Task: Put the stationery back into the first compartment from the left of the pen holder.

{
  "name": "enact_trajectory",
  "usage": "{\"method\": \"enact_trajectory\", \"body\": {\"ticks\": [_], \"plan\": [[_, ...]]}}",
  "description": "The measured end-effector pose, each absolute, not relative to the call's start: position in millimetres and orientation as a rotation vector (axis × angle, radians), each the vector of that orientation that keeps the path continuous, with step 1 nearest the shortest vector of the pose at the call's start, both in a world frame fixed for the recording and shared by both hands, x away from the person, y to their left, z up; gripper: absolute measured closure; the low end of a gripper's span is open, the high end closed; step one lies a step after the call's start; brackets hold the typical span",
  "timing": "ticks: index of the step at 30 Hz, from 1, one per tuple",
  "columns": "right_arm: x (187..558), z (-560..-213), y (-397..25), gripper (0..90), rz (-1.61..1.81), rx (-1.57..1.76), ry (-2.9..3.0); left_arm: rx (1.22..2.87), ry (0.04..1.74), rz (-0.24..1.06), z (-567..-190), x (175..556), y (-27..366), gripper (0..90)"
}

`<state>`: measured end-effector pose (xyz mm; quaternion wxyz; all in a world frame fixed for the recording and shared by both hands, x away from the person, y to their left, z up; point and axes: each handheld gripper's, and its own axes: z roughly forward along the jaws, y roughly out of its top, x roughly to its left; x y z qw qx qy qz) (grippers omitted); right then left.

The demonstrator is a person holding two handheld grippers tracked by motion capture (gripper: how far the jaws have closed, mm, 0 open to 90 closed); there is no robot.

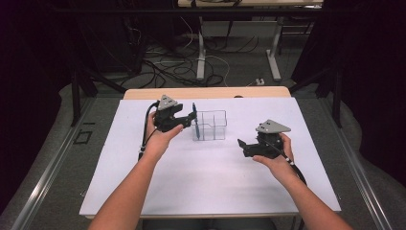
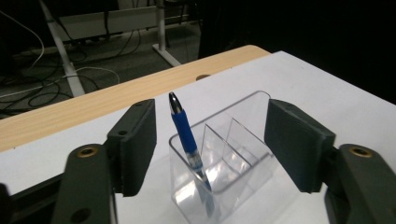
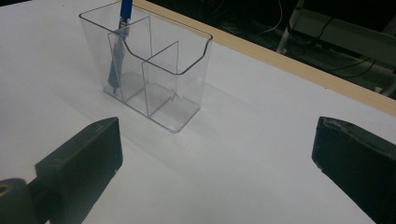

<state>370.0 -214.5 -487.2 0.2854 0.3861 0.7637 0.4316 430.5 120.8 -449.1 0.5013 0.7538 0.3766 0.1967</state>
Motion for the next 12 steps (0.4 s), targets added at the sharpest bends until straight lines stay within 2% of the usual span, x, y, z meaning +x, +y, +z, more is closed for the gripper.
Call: {"method": "enact_trajectory", "body": {"ticks": [4, 10, 12], "plan": [[371, -489, -216, 0.1, 1.156, 1.041, 2.042, 1.831, 0.962, 0.401, -445, 417, 134, 24.9], [373, -491, -218, 0.0, 1.13, 1.085, 2.048, 1.828, 1.0, 0.439, -452, 390, 156, 12.8], [372, -492, -218, 0.0, 1.123, 1.09, 2.049, 1.826, 0.994, 0.433, -455, 383, 165, 4.1]]}}
